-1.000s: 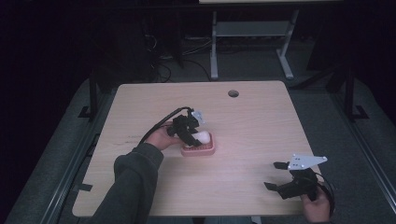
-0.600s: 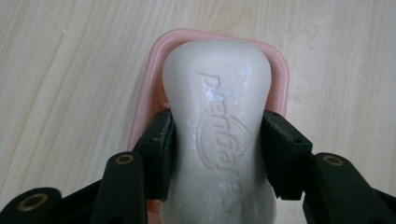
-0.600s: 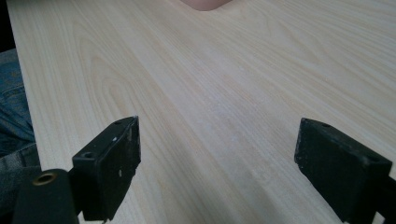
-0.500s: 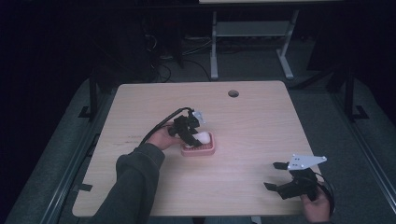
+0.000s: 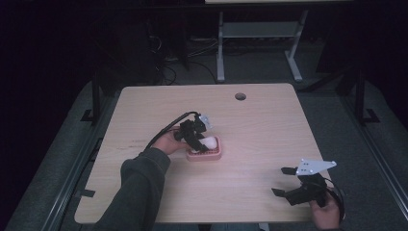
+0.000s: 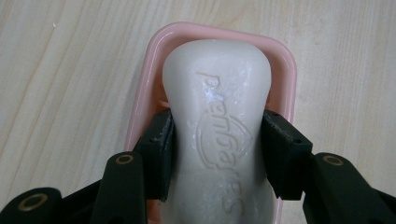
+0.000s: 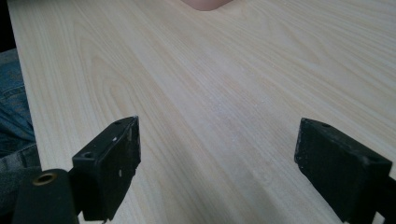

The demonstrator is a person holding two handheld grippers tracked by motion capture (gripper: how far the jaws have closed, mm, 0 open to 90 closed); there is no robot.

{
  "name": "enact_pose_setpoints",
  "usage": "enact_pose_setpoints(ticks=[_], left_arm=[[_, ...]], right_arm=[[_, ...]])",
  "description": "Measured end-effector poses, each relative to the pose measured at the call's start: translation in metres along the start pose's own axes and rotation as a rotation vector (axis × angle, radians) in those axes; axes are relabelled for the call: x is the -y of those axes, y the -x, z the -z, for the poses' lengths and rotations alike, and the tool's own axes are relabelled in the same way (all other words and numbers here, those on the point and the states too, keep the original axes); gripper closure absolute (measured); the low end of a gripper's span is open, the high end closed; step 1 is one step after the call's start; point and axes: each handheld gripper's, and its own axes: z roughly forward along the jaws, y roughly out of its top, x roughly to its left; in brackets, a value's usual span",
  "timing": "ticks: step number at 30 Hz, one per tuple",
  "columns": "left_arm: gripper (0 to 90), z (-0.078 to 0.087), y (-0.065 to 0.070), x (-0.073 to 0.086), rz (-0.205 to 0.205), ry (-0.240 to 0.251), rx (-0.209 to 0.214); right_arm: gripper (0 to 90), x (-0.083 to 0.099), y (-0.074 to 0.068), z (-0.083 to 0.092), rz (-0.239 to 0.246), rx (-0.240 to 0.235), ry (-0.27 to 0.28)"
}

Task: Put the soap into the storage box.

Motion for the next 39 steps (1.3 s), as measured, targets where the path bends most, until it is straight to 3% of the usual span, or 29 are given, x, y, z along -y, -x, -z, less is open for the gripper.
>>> enact_pose_setpoints(ticks=[39], left_arm=[[49.2, -0.0062, -0.0023, -0.0002, 0.006, -0.017, -0.006]], right_arm=[[14.2, 0.0002, -0.0001, -0.0007, 0.002, -0.009, -0.001]])
